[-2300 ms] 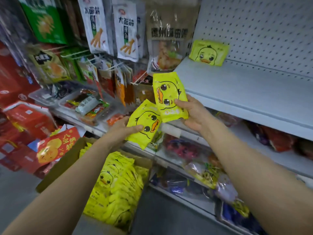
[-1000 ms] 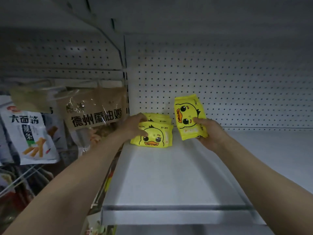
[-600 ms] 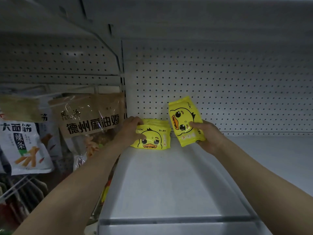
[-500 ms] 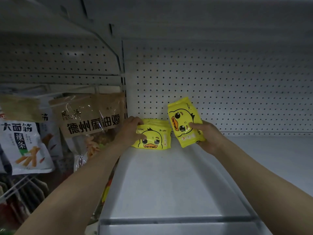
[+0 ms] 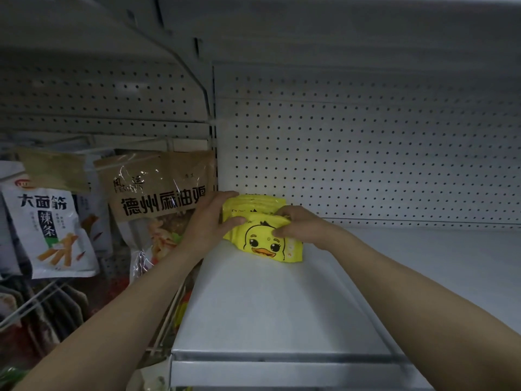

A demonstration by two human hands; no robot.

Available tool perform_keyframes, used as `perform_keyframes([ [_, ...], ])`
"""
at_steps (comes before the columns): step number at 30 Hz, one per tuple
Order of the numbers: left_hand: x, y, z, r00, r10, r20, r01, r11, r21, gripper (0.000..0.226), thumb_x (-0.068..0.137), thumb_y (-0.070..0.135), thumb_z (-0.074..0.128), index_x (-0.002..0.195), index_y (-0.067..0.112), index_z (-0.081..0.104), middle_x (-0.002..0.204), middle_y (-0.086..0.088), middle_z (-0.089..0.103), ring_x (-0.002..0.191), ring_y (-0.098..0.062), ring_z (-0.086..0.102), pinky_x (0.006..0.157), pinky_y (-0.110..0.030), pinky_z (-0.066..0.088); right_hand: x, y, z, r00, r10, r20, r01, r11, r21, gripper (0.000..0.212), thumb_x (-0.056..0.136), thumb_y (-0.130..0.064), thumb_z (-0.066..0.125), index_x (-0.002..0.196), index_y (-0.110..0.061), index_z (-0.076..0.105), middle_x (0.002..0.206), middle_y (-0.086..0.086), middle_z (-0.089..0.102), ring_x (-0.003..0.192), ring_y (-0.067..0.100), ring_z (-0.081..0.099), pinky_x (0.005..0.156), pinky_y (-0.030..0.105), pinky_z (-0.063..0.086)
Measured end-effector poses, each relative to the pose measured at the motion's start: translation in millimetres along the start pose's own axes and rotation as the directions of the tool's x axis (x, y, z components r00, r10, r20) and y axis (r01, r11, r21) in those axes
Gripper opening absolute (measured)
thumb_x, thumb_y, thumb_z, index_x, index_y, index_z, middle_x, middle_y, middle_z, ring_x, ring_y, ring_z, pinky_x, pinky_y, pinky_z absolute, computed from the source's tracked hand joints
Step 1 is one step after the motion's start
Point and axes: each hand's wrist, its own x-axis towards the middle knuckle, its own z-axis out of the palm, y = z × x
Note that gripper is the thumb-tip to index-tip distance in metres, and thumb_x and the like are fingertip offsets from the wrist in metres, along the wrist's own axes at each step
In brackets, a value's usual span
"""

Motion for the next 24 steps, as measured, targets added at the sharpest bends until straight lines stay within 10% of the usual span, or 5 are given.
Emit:
perform_keyframes([
  [16, -3.6, -13.4, 12.7, 0.978, -0.084, 0.190, 0.056, 0.987, 0.150, 0.084, 0.066, 0.031, 0.087, 0.139, 0.022, 0.048, 0.139, -0.005, 0.042, 0.131, -0.019, 0.029, 0.104, -0.024, 0.024, 19.0, -5.5, 33.7, 0.906, -0.397, -0.145, 0.167, 0.652, -0.739, 0.086, 0.065, -0.057, 0.080, 0.138, -0.027, 0.045, 0.130, 0.000, 0.050, 0.123, 0.021, 0.042, 0.095, 0.036, 0.039],
  [24, 0.7, -12.6, 12.7, 0.977, -0.090, 0.192, 0.051, 0.979, 0.197, 0.084, 0.065, 0.031, 0.087, 0.139, 0.020, 0.049, 0.139, -0.005, 0.045, 0.131, -0.021, 0.032, 0.103, -0.025, 0.026, 18.7, -1.2, 40.1, 0.874, -0.453, -0.175, 0.124, 0.557, -0.821, 0.084, 0.069, -0.062, 0.074, 0.137, -0.024, 0.045, 0.134, 0.002, 0.048, 0.124, 0.024, 0.040, 0.095, 0.038, 0.034],
])
